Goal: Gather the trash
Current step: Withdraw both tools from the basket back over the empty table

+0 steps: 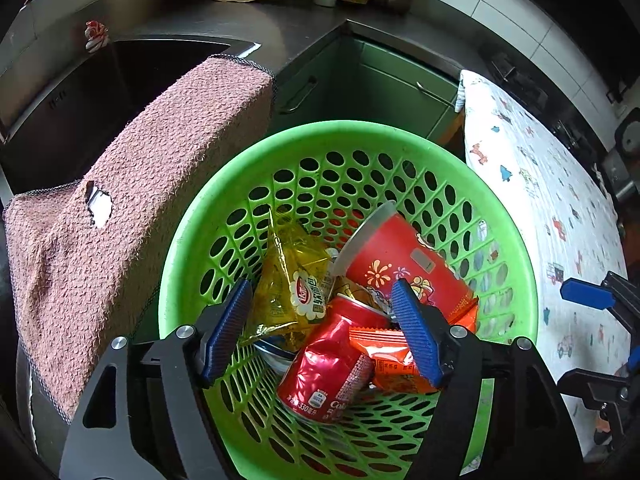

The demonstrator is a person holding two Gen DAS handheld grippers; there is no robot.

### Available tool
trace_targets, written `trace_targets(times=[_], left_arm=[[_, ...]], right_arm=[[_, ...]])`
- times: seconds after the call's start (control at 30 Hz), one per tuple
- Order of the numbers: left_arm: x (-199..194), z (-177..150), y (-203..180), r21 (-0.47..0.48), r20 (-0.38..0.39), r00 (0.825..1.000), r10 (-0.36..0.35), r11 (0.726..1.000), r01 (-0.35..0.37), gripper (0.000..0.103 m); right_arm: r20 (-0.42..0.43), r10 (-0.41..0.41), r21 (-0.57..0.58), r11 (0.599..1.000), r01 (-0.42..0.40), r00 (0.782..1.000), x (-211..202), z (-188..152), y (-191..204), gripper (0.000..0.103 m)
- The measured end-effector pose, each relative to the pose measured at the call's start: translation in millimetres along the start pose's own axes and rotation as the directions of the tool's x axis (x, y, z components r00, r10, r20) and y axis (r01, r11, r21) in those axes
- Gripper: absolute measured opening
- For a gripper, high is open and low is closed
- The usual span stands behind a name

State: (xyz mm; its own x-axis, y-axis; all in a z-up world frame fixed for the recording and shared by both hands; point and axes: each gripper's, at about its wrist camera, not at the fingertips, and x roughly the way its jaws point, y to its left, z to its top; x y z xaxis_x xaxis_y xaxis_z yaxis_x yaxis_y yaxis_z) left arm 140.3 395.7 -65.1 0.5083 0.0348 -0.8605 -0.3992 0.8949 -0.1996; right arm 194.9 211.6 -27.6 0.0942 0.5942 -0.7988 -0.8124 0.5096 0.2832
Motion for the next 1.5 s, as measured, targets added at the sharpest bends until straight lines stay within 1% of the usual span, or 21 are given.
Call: trace_targets(times=[0.2,0.23,0.3,0.47,0.7,0.87,0.97,1.07,1.17,1.37,1.5], left_arm=[[-10,-5,-8,0.001,0.014,1.000,-0.010,1.000,0.010,0.073],[-12,-6,-11,0.003,0.017,1.000,-0.013,1.000,0.013,0.075],[-17,-9,-16,0.004,0.031,0.999,-0.015,1.000,0.015,0.082],[-32,-19,-32,0.028,0.062,0.998,-0.012,1.000,0.011,0.084],[-60,-34,-56,0.046,0.130,0.991,-0.003,0.999,-0.003,0.095],[-76,-50,-78,0.075,0.170,0.985,0.008,0.997,-0.021,0.096],[-83,-62,-90,0.087,0.186,0.982,-0.002,0.996,-0.015,0.097],[-89,-74,-103,0.102,0.215,0.976,0.020,0.994,-0.043,0.097],[-99,-86,-117,0.128,0.263,0.964,0.045,0.988,-0.081,0.098],[-115,-110,-146,0.173,0.330,0.941,0.073,0.975,-0.137,0.098],[-122,-124,-166,0.208,0.343,0.937,0.061,0.968,-0.139,0.098]], right_arm=[[0.020,-0.021,0.011,1.000,0.021,1.000,-15,-14,-6,0.087],[0.022,-0.024,0.015,1.000,0.024,0.999,-18,-16,-7,0.087],[0.030,-0.034,0.021,0.999,0.034,0.999,-24,-21,-9,0.087],[0.045,-0.069,0.029,0.997,0.068,0.997,-39,-31,-13,0.089],[0.072,-0.116,0.065,0.992,0.112,0.991,-63,-55,-20,0.090],[0.080,-0.148,0.096,0.986,0.140,0.986,-79,-76,-30,0.091],[0.086,-0.162,0.124,0.981,0.151,0.983,-90,-88,-36,0.091],[0.094,-0.208,0.124,0.973,0.196,0.974,-103,-100,-40,0.091],[0.113,-0.253,0.130,0.963,0.238,0.961,-118,-113,-43,0.091],[0.147,-0.286,0.186,0.948,0.257,0.947,-145,-142,-53,0.092],[0.164,-0.317,0.220,0.935,0.278,0.934,-159,-161,-57,0.092]])
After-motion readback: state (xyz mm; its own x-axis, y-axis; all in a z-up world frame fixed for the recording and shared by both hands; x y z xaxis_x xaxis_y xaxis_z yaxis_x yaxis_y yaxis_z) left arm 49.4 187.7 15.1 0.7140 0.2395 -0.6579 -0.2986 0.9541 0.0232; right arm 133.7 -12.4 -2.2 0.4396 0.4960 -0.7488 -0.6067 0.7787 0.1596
